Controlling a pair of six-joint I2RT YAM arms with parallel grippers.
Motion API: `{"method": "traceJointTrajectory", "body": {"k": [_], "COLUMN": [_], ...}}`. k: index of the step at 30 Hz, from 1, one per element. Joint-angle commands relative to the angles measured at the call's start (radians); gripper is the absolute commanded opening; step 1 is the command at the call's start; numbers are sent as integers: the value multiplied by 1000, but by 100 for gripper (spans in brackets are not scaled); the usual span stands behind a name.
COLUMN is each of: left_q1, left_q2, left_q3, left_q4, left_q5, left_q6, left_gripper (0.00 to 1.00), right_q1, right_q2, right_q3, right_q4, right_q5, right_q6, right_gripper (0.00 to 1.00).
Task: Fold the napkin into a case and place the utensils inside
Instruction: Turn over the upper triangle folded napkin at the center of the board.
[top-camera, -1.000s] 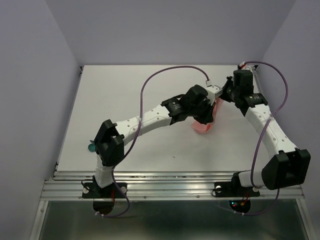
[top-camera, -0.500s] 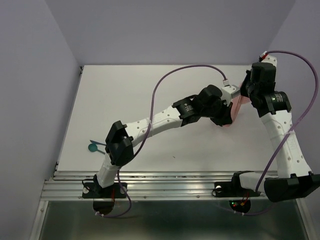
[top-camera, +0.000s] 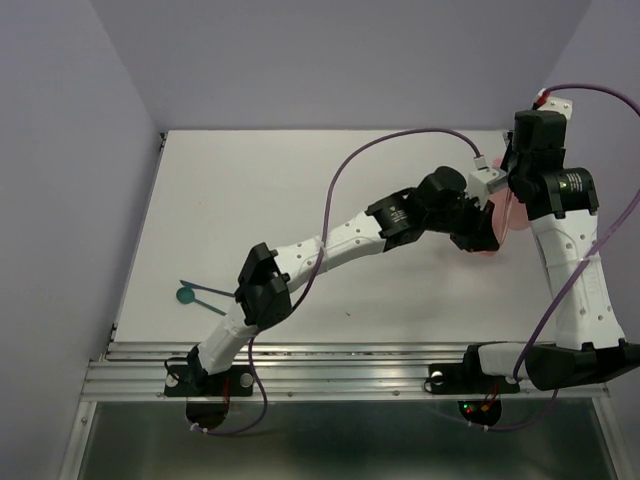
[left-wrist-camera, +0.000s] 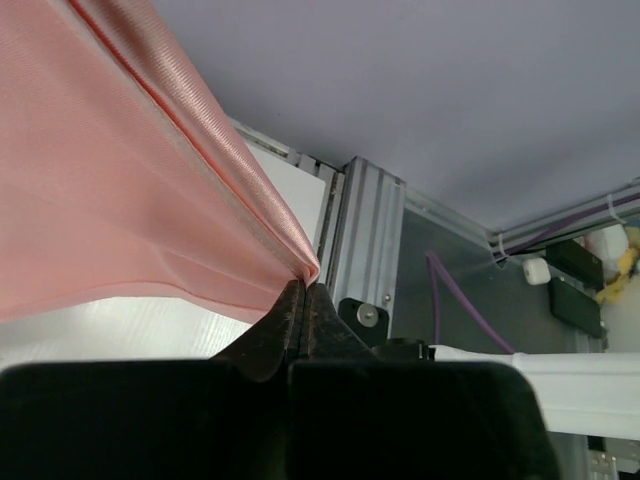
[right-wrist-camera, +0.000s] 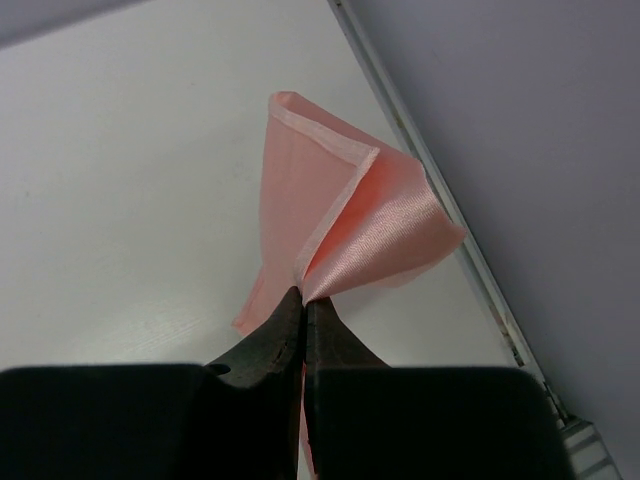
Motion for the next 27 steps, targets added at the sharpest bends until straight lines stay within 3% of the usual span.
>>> {"method": "traceJointTrajectory", "body": {"k": [1,3,7,15,21,27], "left_q1": [-33,-33,-25,84,180,250], "left_q2": [-8,-35,-124,-333,-402,-451], "left_q3": [-16,-69,-316,-767,-938,-1008], "left_q4": [107,144,290,603,716,712], "left_q5": [127,152,175,241,243,226], "left_q6": [-47,-61,-78,-202,-262,-256], "left_gripper": [0,0,0,0,0,0], "right_q1": [3,3,3,54,150,160], "right_q2": [-16,-1,85,343,577,641], "right_q3": [21,17,3,64,194,225], "right_q4": [0,-3,0,59,109,199], "right_q5": [18,-15,-97,-224,-250,-353], "right_q6": [-47,-68,-91,-102,-74,36], "right_gripper": [1,1,1,1,1,1]}}
